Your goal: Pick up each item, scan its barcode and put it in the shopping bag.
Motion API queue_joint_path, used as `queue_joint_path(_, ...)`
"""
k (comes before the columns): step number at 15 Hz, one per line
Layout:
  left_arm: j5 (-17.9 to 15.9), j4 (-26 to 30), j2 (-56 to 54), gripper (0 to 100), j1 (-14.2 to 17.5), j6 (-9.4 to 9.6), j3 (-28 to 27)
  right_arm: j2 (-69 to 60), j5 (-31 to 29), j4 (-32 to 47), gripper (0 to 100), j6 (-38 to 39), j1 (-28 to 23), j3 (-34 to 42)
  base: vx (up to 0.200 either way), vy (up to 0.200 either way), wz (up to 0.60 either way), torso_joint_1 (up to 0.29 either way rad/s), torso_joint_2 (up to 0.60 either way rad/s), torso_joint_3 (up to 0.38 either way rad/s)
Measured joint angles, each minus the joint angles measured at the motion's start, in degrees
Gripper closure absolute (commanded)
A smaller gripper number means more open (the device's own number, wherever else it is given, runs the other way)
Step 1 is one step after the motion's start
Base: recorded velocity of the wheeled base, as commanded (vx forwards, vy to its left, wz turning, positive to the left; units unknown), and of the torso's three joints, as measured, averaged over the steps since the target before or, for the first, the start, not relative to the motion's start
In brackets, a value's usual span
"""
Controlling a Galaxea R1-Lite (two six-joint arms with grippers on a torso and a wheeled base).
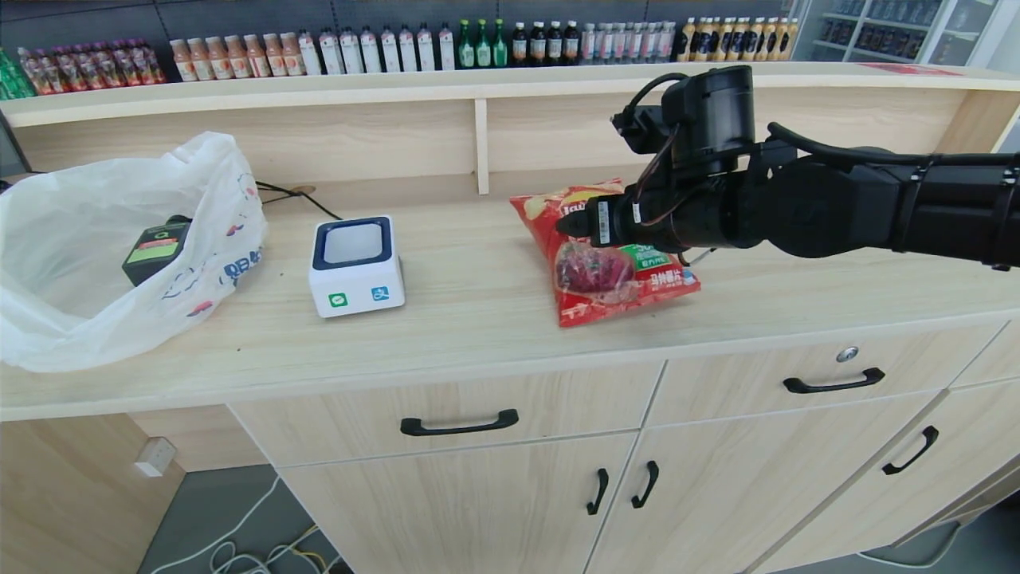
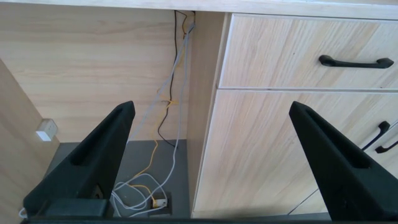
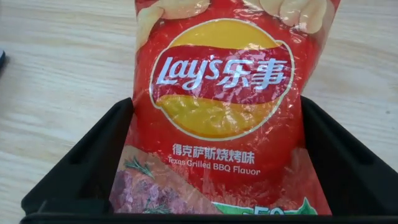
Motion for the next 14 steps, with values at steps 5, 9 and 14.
queue_joint_path(5,0.00,0.00,0.00,0,0.00,0.00,0.00,-1.16,-0.05,0.07,0,0.20,0.85,2.18,0.000,0.000,0.00,0.000,0.00,0.000)
queue_joint_path(9,-0.02,0.00,0.00,0,0.00,0.00,0.00,-1.13,-0.07,2.18,0,0.06,0.90,3.33,0.000,0.000,0.00,0.000,0.00,0.000)
queue_joint_path(14,-0.02,0.00,0.00,0,0.00,0.00,0.00,0.63,-0.11,2.90,0,0.09,1.15,1.73,0.000,0.000,0.00,0.000,0.00,0.000)
